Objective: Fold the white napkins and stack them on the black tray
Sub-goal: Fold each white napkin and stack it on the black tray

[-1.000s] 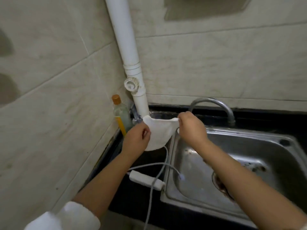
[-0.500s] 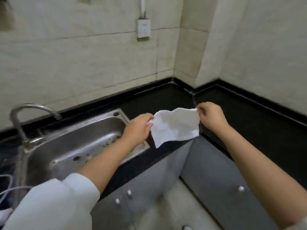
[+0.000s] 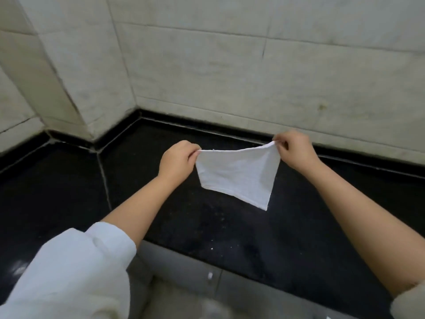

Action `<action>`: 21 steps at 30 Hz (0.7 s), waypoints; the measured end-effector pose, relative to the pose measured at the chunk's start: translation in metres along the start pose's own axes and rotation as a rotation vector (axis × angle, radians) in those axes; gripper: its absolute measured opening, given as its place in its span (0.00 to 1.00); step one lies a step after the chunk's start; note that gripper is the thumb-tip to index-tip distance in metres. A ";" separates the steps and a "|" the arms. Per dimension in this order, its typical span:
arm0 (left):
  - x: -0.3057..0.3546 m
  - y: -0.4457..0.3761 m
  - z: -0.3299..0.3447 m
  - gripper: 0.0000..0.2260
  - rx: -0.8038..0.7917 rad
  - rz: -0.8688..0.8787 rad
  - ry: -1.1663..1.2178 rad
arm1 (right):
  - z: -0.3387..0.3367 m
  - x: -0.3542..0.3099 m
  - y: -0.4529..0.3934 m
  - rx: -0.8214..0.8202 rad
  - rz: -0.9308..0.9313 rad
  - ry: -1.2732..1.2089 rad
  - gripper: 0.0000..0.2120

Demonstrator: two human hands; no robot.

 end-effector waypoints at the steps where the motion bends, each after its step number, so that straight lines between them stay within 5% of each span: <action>1: 0.002 -0.008 0.015 0.09 -0.078 0.051 0.021 | 0.004 0.019 0.002 -0.022 0.000 0.027 0.11; 4: 0.001 -0.016 0.057 0.07 -0.457 0.098 0.195 | 0.026 0.067 0.021 -0.220 -0.001 0.125 0.10; 8: -0.002 0.005 0.110 0.04 -1.131 0.026 0.340 | 0.071 0.108 0.069 -0.691 0.059 0.226 0.10; 13: 0.007 0.035 0.155 0.09 -1.575 0.023 0.260 | 0.113 0.126 0.114 -1.204 0.326 0.212 0.10; 16: 0.000 0.037 0.171 0.11 -1.594 0.037 0.218 | 0.127 0.129 0.113 -1.221 0.412 0.224 0.10; 21: -0.024 0.007 0.195 0.11 -1.074 0.039 0.093 | 0.147 0.138 0.087 -0.715 0.437 0.244 0.12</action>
Point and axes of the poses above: each hand's wrist, its own y-axis away from the middle knuckle, its own z-axis out of the palm, x = y × z, the point moved 4 cm from there along -y, towards the middle knuckle, and after that the axes turned 15 degrees about z, right-handed, at the moved point
